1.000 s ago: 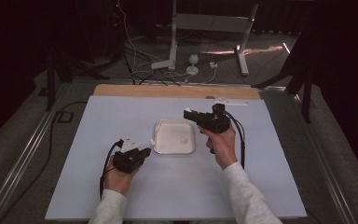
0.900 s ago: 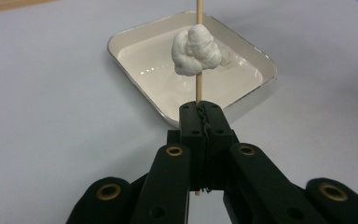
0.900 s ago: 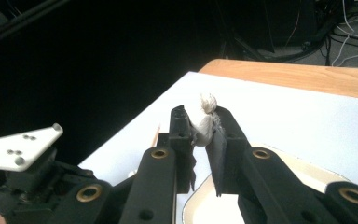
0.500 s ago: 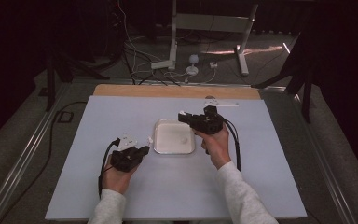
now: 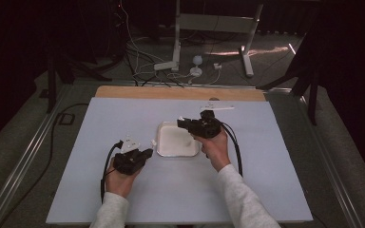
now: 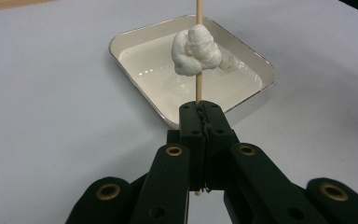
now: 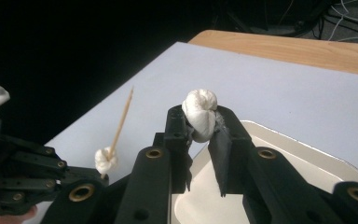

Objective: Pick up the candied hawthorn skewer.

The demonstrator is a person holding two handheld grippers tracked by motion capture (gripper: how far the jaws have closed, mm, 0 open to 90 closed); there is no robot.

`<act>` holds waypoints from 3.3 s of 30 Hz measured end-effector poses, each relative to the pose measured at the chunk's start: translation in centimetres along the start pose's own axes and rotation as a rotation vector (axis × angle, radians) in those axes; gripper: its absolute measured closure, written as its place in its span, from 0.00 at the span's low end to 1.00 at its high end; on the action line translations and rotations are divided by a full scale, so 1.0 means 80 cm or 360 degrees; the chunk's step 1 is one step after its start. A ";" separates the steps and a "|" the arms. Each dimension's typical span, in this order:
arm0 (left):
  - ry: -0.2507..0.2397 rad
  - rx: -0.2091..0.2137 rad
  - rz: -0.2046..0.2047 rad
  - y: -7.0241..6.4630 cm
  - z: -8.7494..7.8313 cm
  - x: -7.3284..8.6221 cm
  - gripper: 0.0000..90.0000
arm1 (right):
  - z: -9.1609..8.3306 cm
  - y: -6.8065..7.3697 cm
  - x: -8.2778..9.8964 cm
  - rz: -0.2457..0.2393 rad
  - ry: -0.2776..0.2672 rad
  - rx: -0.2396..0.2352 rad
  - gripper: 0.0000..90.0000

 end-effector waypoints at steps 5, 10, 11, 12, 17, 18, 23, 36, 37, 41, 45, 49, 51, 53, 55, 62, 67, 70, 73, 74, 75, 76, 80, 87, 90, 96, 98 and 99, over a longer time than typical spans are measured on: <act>0.0003 0.0005 -0.0001 0.000 0.000 0.000 1.00 | 0.007 0.001 0.002 -0.0022 0.0025 0.0014 0.84; 0.0003 0.0004 -0.0004 0.000 0.000 0.000 1.00 | 0.012 0.002 0.004 -0.0028 0.0038 0.0009 0.80; 0.0001 0.0004 -0.0005 0.000 0.000 0.000 1.00 | 0.012 0.002 0.005 -0.0031 0.0043 0.0016 0.79; 0.0000 0.0005 -0.0006 0.001 0.000 0.000 1.00 | 0.013 0.002 0.005 -0.0028 0.0047 0.0019 0.78; 0.0001 0.0001 -0.0008 0.001 0.000 0.000 1.00 | 0.015 0.000 0.007 -0.0022 0.0054 0.0029 0.74; 0.0000 0.0000 -0.0007 0.001 0.000 0.000 1.00 | 0.015 0.000 0.007 -0.0022 0.0056 0.0033 0.72; -0.0008 0.0000 -0.0015 0.002 -0.001 -0.001 1.00 | 0.014 -0.001 0.007 0.0002 0.0050 0.0028 0.55; -0.0060 0.0010 -0.0020 -0.001 -0.003 -0.003 1.00 | 0.008 0.020 0.008 0.0009 0.0038 -0.0079 0.37; -0.0063 0.0013 -0.0018 -0.002 -0.003 -0.003 1.00 | 0.009 0.023 0.010 0.0003 0.0043 -0.0092 0.38; -0.0088 0.0018 -0.0013 -0.005 -0.003 -0.004 1.00 | 0.019 0.041 0.019 -0.0021 0.0068 -0.0169 0.41; -0.0091 0.0029 -0.0004 -0.007 -0.003 -0.004 1.00 | 0.032 0.056 0.028 -0.0027 0.0091 -0.0261 0.47; -0.0103 0.0065 0.0027 -0.010 -0.003 -0.004 1.00 | 0.045 0.067 0.033 -0.0005 0.0101 -0.0307 0.52; -0.0106 0.0085 0.0040 -0.013 -0.002 -0.005 1.00 | 0.050 0.068 0.035 0.0017 0.0100 -0.0315 0.57; -0.0090 0.0099 0.0052 -0.014 -0.001 -0.004 1.00 | 0.052 0.068 0.036 0.0029 0.0096 -0.0324 0.71; -0.0066 0.0124 0.0058 -0.015 0.002 -0.004 0.99 | 0.051 0.067 0.035 0.0032 0.0078 -0.0321 0.80; 0.0036 0.0107 0.0090 -0.019 0.012 0.000 0.98 | 0.041 0.065 0.029 0.0042 0.0015 -0.0310 0.82; -0.0021 0.0113 0.0072 -0.020 0.008 -0.002 0.99 | 0.047 0.071 0.035 0.0026 0.0065 -0.0342 0.72; -0.0029 0.0115 0.0071 -0.020 0.007 -0.002 0.99 | 0.052 0.076 0.040 0.0028 0.0065 -0.0350 0.82; -0.0036 0.0116 0.0064 -0.019 0.007 -0.002 1.00 | 0.054 0.076 0.039 0.0075 0.0034 -0.0358 0.87; -0.0038 0.0118 0.0065 -0.019 0.007 -0.002 1.00 | 0.054 0.076 0.039 0.0082 0.0030 -0.0357 0.88; -0.0042 0.0115 0.0071 -0.019 0.007 -0.002 1.00 | 0.053 0.076 0.039 0.0086 0.0027 -0.0352 0.88; -0.0045 0.0117 0.0071 -0.019 0.007 -0.002 1.00 | 0.053 0.076 0.038 0.0083 0.0022 -0.0344 0.88; -0.0063 0.0137 0.0066 -0.018 0.007 -0.002 1.00 | 0.050 0.076 0.035 0.0088 0.0005 -0.0317 0.89; -0.0086 0.0135 0.0067 -0.017 0.005 -0.002 1.00 | 0.048 0.076 0.029 0.0088 -0.0004 -0.0294 0.89; -0.0087 0.0130 0.0070 -0.017 0.005 -0.001 1.00 | 0.047 0.077 0.026 0.0084 -0.0008 -0.0280 0.89; -0.0038 0.0072 0.0100 -0.016 0.006 0.000 1.00 | 0.045 0.075 0.024 0.0115 -0.0019 -0.0261 0.89; 0.0000 0.0095 0.0071 -0.012 0.011 0.011 1.00 | 0.031 0.064 0.017 0.0208 -0.0145 -0.0191 0.90; -0.0022 0.0115 0.0085 -0.012 0.010 0.012 1.00 | 0.023 0.052 0.011 0.0269 -0.0187 -0.0200 0.91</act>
Point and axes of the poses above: each handheld gripper's, and its own axes: z roughly forward along the jaws, x roughly out of its underside, y roughly to its left, the point moved 1 cm from there along z, roughly forward along the jaws, and after that the axes turned 10 degrees about -z, right-handed, at the moved point
